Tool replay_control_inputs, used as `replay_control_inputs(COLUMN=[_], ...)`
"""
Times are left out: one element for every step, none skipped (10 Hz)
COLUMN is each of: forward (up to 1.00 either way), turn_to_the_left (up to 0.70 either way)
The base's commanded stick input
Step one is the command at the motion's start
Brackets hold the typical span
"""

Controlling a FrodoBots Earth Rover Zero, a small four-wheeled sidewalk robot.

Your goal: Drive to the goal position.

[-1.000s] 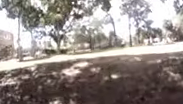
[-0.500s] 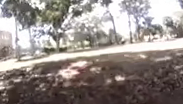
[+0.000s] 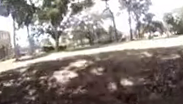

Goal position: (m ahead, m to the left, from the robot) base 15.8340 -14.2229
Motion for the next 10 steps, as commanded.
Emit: replay_control_inputs(forward=[0.7, 0.7, 0.7, 0.7, 0.7, 0.7, 0.7, 0.7, 0.7, 0.7], turn_to_the_left=[0.0, 0.0, 0.0, 0.0, 0.0, 0.0, 0.0, 0.0, 0.0, 0.0])
